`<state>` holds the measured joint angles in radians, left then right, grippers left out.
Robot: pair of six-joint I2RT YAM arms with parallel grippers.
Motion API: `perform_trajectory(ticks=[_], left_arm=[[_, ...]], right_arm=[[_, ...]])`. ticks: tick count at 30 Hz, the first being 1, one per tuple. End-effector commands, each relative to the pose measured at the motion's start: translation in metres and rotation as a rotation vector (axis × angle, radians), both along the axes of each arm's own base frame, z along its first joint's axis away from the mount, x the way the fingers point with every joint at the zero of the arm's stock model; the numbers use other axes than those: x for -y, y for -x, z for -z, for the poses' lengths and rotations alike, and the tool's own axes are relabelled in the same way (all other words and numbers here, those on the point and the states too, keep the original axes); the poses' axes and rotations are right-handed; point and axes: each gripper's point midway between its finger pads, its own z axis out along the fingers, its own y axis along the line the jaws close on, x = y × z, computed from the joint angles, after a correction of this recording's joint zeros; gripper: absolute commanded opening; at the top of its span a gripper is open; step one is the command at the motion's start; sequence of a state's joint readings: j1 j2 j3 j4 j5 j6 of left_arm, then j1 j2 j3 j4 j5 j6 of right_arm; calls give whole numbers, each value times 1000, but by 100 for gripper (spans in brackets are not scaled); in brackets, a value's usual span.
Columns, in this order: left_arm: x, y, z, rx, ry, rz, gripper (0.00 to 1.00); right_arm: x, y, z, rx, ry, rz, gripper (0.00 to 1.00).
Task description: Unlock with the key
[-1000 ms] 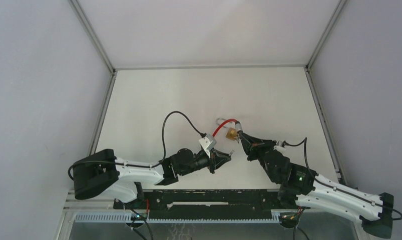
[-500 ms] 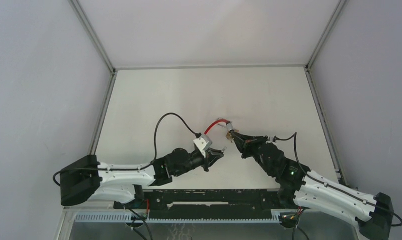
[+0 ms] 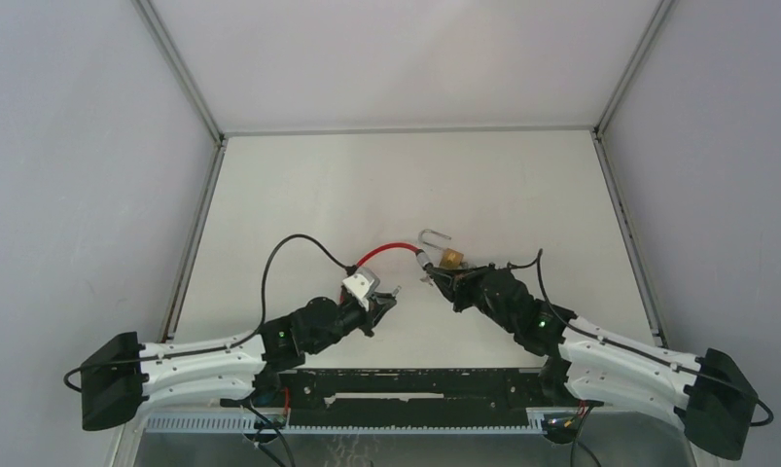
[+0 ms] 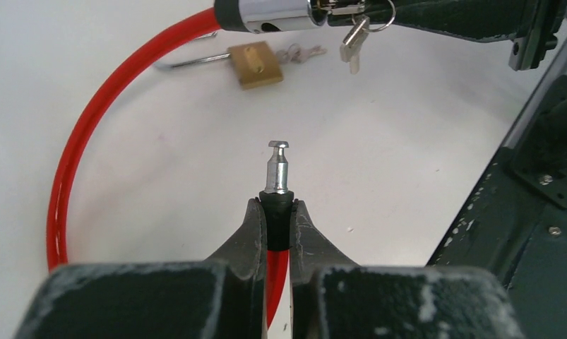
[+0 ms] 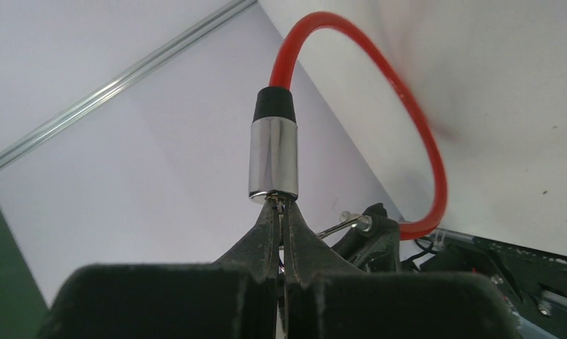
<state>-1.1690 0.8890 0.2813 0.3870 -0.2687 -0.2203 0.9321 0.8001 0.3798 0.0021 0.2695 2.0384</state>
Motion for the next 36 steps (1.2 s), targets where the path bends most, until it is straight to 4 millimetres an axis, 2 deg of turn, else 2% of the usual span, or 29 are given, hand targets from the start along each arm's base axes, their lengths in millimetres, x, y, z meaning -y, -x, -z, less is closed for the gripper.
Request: perform_trajectory(ticks=[1, 9, 16, 23, 29, 36], left_arm=[[-31, -9, 23, -36, -59, -115, 0], [-58, -8, 45, -105, -89, -202, 0], [-73, -7, 62, -157, -116, -265, 0], [-80, -8, 66, -175, -123, -300, 0], [-80, -8, 67, -181, -120, -306, 0], [-79, -8, 71, -192, -140, -308, 0]], right_arm=[[-23, -5, -15, -15, -90, -49, 0], [-59, -13, 26, -25, 66, -200, 0], [-96, -24, 52, 6, 174, -387, 0], [-108, -20, 80, -7, 287, -536, 1], [-95, -9, 95, -44, 444, -651, 23], [-73, -6, 92, -27, 570, -698, 46]])
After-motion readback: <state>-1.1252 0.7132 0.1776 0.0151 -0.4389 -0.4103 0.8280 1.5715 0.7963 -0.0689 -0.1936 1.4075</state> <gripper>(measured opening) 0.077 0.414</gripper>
